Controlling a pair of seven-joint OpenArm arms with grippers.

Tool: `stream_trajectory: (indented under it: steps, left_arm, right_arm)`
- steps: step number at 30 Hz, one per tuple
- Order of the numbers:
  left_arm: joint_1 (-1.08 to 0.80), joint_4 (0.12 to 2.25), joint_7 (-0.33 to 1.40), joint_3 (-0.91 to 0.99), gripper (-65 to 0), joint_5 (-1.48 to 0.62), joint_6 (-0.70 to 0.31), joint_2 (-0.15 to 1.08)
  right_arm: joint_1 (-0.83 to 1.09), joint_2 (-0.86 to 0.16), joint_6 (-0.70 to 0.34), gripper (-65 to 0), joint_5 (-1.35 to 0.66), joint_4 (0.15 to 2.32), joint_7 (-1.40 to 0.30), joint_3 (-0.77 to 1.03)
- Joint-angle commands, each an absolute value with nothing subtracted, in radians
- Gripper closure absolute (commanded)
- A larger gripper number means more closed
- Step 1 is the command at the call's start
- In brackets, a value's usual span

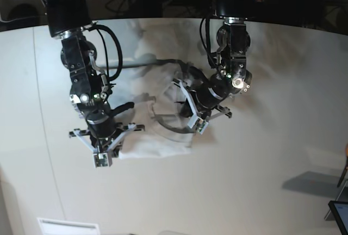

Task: Fold the T-shirt properly
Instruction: 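Press the folded shirt with both grippers to flatten the layers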

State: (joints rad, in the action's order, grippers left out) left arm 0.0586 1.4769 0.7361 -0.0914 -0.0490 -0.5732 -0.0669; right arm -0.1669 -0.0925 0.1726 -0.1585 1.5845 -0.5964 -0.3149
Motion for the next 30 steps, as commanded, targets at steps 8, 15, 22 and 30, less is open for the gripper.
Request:
stream_trajectory:
  steps: [8,15,22,30]
  left_arm:
    - [0.056,1.472,0.780,-0.096,0.0,-0.019,-0.570,-0.071]
    - [0.056,1.472,0.780,-0.096,0.0,-0.019,-0.570,-0.073]
    - [0.058,1.472,0.782,-0.096,0.0,-0.019,-0.570,-0.073]
    - [0.058,1.478,0.783,-0.094,0.0,-0.019,-0.570,-0.073]
  right_arm:
    - [-0.228,-0.077,0.173,-0.3,-0.153,1.405,-0.472,-0.309]
    - [-0.203,-0.082,0.173,-0.3,-0.153,1.257,-0.349,-0.309]
    - [-0.177,-0.104,0.173,-0.3,-0.153,1.478,-0.354,-0.305]
    - [-0.091,-0.093,0.173,-0.3,-0.153,1.593,-0.426,-0.309]
